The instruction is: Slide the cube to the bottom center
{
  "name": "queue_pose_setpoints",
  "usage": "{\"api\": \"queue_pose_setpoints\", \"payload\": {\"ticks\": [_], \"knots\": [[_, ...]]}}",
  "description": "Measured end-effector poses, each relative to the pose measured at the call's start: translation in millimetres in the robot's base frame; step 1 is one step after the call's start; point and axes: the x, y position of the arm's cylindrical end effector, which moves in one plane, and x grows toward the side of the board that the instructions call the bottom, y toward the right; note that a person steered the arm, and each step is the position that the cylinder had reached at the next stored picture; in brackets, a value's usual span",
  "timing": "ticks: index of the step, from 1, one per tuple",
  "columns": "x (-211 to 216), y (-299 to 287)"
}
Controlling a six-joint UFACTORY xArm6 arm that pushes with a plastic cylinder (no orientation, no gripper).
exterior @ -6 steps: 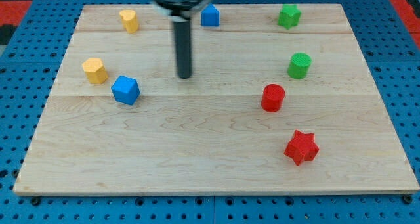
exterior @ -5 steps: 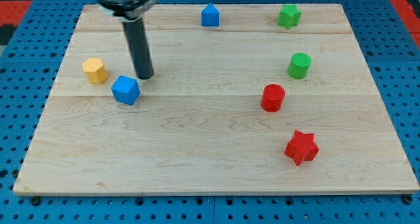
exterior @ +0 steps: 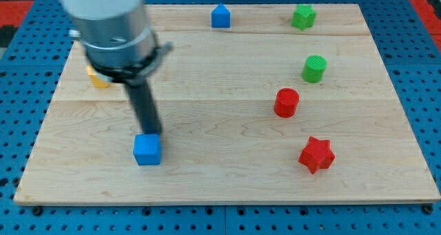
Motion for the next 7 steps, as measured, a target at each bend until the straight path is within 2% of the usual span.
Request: {"api": "queue_pose_setpoints", "payload": {"ticks": [1, 2, 3, 4, 5, 6, 7], "knots": [[-6.7, 20.2], [-15.3, -66.5], [10.7, -77.0], [18.3, -3.9], [26.4, 1.1], [28.9, -49.5], [16.7, -27.0]]}}
